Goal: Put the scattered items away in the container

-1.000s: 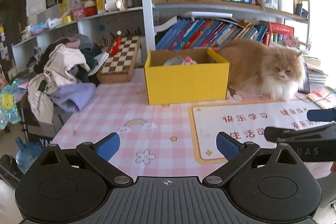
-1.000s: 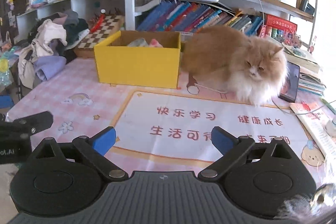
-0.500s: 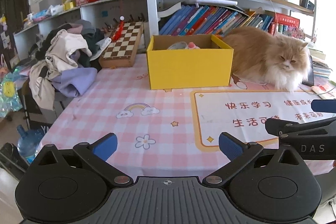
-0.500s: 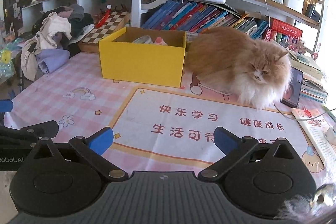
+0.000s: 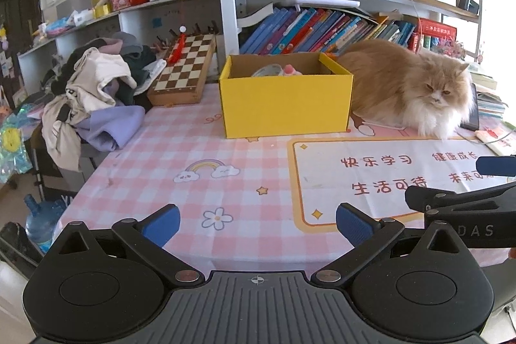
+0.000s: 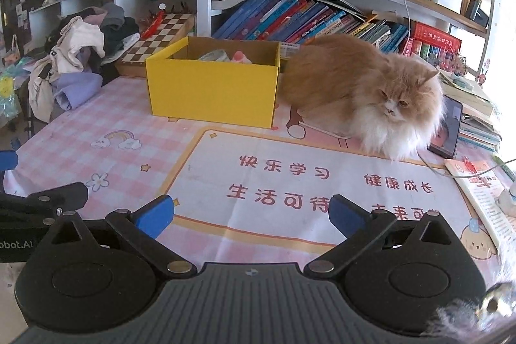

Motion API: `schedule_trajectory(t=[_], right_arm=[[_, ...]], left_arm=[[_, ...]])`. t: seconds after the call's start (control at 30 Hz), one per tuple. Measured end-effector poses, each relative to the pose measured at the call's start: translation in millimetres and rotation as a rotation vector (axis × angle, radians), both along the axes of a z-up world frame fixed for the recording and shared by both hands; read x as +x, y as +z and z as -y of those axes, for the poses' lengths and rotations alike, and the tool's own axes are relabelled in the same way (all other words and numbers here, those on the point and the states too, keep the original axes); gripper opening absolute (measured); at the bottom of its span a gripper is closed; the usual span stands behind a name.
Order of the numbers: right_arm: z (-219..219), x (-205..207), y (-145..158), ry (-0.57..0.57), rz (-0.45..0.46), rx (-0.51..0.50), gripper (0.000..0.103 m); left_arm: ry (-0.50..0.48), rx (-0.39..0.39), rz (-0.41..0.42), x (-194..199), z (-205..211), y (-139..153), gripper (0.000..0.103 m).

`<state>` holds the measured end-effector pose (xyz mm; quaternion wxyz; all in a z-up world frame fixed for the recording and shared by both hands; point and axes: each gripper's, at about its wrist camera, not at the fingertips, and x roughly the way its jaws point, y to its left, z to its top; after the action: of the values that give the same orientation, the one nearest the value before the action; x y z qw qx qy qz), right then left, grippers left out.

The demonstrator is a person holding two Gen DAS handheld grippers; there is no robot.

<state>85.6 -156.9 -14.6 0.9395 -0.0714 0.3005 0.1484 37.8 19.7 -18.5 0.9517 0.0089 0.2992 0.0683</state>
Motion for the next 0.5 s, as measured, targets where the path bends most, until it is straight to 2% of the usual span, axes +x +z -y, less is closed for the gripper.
schedule_trajectory(t=[0.5], right_arm=[[-0.8, -3.0, 0.8, 0.015, 0.007, 0.006, 0.103]], left_arm=[[0.014, -0.002, 0.004, -4.4, -1.0, 2.4, 0.103]])
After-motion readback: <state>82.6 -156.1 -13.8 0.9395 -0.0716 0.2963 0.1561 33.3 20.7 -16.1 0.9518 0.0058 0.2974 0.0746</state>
